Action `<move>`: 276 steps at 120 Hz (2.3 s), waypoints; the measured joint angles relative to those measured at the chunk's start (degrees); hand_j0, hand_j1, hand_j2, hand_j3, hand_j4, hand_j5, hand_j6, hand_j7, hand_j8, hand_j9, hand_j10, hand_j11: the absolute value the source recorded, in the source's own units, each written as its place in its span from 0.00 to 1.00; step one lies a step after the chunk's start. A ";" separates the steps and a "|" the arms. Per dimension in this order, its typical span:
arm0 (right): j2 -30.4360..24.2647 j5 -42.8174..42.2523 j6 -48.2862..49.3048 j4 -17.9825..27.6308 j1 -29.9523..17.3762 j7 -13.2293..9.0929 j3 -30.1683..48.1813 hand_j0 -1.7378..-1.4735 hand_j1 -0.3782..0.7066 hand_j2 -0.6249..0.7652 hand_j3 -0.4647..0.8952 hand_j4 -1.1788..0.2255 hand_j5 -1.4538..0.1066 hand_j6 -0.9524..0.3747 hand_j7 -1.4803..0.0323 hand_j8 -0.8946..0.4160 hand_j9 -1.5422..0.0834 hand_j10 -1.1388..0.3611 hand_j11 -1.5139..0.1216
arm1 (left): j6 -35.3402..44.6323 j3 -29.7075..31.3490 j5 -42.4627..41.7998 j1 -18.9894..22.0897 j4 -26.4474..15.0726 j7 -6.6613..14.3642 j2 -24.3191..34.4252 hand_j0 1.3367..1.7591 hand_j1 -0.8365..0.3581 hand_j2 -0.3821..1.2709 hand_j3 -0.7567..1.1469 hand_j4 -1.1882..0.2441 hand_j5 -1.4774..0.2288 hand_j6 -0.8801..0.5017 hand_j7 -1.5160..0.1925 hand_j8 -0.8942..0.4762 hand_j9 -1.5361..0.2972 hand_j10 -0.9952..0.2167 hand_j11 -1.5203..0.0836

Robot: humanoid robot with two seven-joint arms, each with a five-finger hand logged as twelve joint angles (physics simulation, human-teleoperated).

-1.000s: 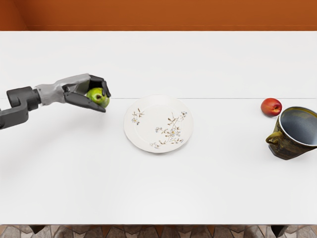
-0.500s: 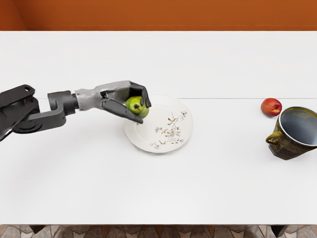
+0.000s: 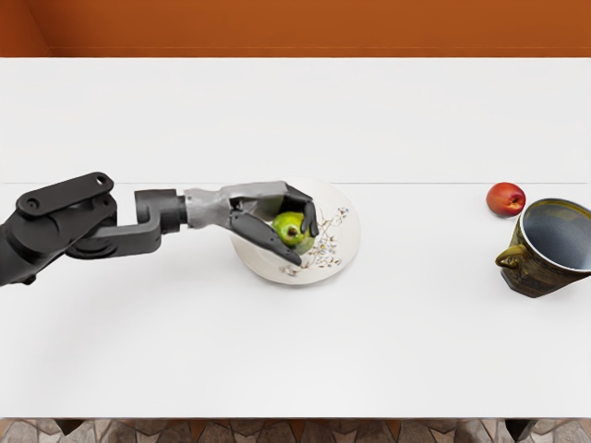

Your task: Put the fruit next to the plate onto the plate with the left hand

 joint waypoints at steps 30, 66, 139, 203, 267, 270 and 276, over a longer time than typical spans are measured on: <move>0.00 0.00 0.00 0.00 0.00 0.00 0.00 0.30 0.05 0.45 0.34 0.82 0.91 0.70 0.96 0.66 0.93 0.74 0.91 | 0.11 0.12 -0.18 -0.99 2.31 0.01 -2.09 0.71 0.43 0.36 0.40 0.32 0.16 0.32 0.21 0.51 0.20 0.63 0.20; 0.00 0.00 0.00 0.00 0.00 0.00 0.00 0.30 0.05 0.45 0.34 0.82 0.91 0.70 0.96 0.66 0.93 0.74 0.91 | 0.12 0.09 -0.93 -1.67 8.40 0.02 -4.62 0.72 0.46 0.34 0.40 0.33 0.25 0.28 0.28 0.46 0.25 0.60 0.25; 0.00 0.00 0.00 0.00 0.00 0.00 0.00 0.30 0.05 0.45 0.34 0.82 0.91 0.70 0.96 0.66 0.93 0.74 0.91 | 0.36 0.19 -1.02 -1.47 10.68 0.10 -5.77 0.76 0.64 0.28 0.40 0.57 0.58 0.37 0.60 0.40 0.56 0.53 0.63; 0.00 0.01 0.00 0.04 0.03 0.00 0.00 0.30 0.05 0.45 0.34 0.82 0.91 0.70 0.96 0.66 0.93 0.74 0.91 | 0.35 0.17 -4.83 -2.11 10.19 0.10 -3.10 0.76 0.95 0.24 0.40 0.79 0.83 0.60 0.85 0.62 0.80 0.78 0.91; 0.00 0.03 0.01 0.10 0.08 0.00 0.00 0.30 0.05 0.45 0.34 0.82 0.91 0.70 0.96 0.66 0.93 0.74 0.91 | 0.36 0.24 -17.16 -1.23 9.05 4.40 11.93 0.76 0.99 0.23 0.40 0.83 0.86 0.63 0.88 0.65 0.84 0.82 0.94; 0.00 0.04 0.01 0.10 0.08 0.00 0.00 0.30 0.05 0.45 0.34 0.82 0.91 0.70 0.96 0.66 0.93 0.74 0.91 | 0.36 0.24 -17.44 -1.17 8.86 4.55 12.34 0.76 0.99 0.23 0.40 0.83 0.86 0.63 0.88 0.65 0.84 0.82 0.95; 0.00 0.03 0.00 0.10 0.08 0.00 0.00 0.30 0.05 0.45 0.34 0.82 0.91 0.70 0.96 0.66 0.93 0.74 0.91 | 0.36 0.20 -17.86 -1.15 8.29 4.77 12.86 0.76 0.99 0.23 0.40 0.83 0.86 0.63 0.89 0.65 0.84 0.82 0.95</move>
